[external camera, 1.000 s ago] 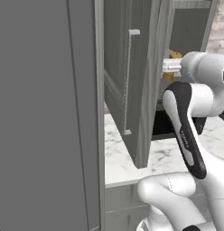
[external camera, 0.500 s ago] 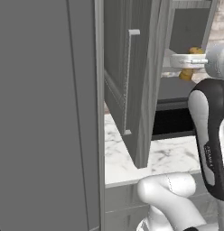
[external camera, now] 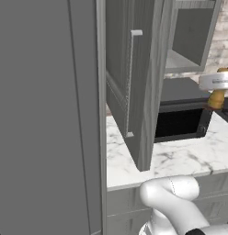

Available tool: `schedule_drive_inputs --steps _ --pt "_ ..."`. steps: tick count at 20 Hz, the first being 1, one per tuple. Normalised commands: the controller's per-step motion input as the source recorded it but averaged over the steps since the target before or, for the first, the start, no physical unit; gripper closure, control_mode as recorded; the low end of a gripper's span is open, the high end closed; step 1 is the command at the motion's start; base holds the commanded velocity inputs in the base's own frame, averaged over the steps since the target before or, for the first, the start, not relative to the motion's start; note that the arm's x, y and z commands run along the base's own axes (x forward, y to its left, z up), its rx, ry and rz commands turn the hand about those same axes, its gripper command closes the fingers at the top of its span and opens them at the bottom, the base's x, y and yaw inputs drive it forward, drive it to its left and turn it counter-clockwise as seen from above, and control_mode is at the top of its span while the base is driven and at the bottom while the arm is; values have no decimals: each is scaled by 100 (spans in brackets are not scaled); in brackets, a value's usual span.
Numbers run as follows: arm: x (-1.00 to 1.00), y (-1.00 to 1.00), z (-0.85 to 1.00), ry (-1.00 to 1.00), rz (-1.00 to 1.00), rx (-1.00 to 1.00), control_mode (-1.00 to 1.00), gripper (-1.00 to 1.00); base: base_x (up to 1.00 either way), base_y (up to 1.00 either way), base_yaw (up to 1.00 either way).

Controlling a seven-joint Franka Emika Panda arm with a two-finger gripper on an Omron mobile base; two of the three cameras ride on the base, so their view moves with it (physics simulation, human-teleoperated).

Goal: Retrieve the shaker from the cabinet and place it next the steak on a plate on the dining table.

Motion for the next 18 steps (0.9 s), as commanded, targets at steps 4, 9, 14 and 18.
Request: schedule_drive_inputs --steps 4,9,14,18 --pt "-46 0 -39 0 0 0 -100 100 0 0 0" --pt "-11 0 -46 0 0 0 -100 100 0 0 0" --pt "-5 0 -32 0 0 0 -100 100 0 0 0" --pt "-8 0 -8 0 0 0 -100 100 0 0 0"
